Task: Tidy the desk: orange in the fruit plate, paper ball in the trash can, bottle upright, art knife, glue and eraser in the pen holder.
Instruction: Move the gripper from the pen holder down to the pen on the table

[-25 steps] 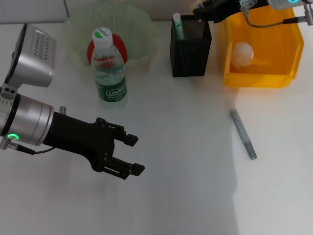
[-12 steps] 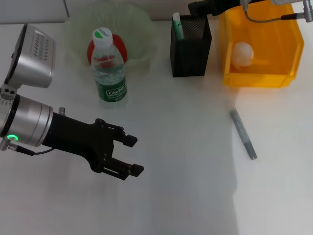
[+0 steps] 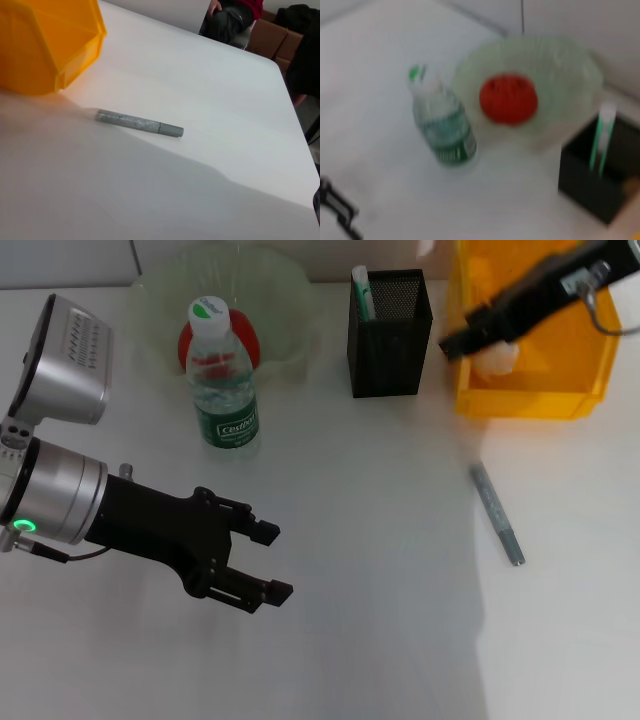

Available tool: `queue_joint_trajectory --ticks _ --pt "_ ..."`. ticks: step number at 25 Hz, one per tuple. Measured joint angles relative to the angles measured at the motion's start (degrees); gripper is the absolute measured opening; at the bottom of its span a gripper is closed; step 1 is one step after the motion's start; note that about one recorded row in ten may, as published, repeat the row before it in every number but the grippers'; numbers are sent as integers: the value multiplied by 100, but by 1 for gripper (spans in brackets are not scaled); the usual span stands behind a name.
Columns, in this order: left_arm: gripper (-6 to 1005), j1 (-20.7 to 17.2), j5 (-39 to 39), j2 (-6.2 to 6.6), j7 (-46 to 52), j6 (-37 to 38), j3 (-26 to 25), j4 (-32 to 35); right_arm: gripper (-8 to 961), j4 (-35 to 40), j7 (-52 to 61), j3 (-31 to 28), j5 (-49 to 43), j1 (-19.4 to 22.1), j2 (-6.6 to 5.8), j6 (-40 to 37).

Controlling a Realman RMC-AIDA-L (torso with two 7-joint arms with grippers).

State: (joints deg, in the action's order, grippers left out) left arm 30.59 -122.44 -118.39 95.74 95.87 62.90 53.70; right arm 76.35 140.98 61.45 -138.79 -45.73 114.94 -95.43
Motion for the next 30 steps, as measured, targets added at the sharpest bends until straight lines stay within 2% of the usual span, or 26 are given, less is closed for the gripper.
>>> queue_joint_trajectory --ticks 3,4,5,6,8,9,12,14,30 --pt "782 17 1 0 9 2 11 0 487 140 205 36 -629 26 135 -576" --pt "782 42 0 0 16 3 12 0 486 123 223 101 -1200 41 302 -702" --pt "782 42 0 0 16 3 12 0 485 123 223 101 -1200 41 302 -702" --pt "782 72 -4 -2 19 2 12 0 484 55 222 184 -1452 56 375 -670" --pt "782 115 -13 -7 20 2 16 0 480 -193 246 454 -1699 91 435 -474" --pt "782 136 -23 -10 21 2 19 -1 478 -498 318 714 -1743 115 443 -185" --pt "782 170 -28 -11 22 1 20 -13 470 -797 373 876 -1741 119 446 93" --pt "782 179 -31 -10 23 -6 21 -15 465 -1228 460 1028 -1732 96 450 555" --pt "782 193 -33 -13 7 -68 19 -79 425 -2573 682 1086 -1692 -286 453 1955"
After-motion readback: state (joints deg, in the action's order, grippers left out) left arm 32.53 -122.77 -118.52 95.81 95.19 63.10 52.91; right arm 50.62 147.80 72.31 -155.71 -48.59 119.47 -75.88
